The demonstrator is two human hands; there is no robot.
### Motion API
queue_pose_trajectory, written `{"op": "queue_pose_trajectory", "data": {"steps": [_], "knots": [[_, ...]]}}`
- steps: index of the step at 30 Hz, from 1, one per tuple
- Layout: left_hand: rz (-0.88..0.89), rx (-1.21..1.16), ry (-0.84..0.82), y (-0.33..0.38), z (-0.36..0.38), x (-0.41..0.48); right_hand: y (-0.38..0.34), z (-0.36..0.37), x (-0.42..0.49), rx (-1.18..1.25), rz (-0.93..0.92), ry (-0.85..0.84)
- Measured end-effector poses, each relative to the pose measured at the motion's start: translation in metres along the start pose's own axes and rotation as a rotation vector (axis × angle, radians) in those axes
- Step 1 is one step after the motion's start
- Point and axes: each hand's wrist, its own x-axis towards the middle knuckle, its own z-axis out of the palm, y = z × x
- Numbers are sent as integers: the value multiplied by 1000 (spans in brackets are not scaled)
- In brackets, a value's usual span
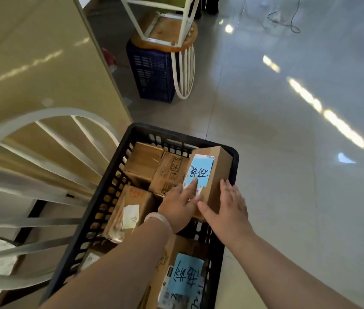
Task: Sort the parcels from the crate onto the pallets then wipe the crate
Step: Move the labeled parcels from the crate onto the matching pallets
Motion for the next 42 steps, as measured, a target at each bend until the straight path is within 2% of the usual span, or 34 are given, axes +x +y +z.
{"op": "queue_pose_trajectory", "data": {"steps": [3, 9, 14, 16, 20, 25, 29, 32, 36, 39, 42], "knots": [[-16, -353, 4, 2, -8, -12, -5, 2, -5, 116, 18, 11], [58, -293, 176, 14, -29, -51, -28, -19, -20, 351, -89, 12], [15, -250, 292, 20, -61, -83, -61, -44, -33, 468, -102, 13], [4, -343, 311, 16, -76, -91, -73, -52, -40, 511, -92, -23], [-22, -633, 214, 18, -97, -117, -91, -61, -63, 555, -128, -94], [112, -535, 198, 21, -122, -150, -113, -79, -81, 589, -101, -36], [162, -331, 158, 16, -142, -176, -125, -103, -86, 392, -201, 130], [178, -227, 96, 13, -152, -189, -136, -117, -85, 282, -244, 96], [209, -180, 71, 10, -161, -195, -138, -115, -80, 392, -140, -30], [174, -169, 87, 6, -162, -195, -131, -110, -79, 417, -135, -53], [137, -255, 242, 0, -162, -192, -129, -112, -79, 604, -91, -35]]}}
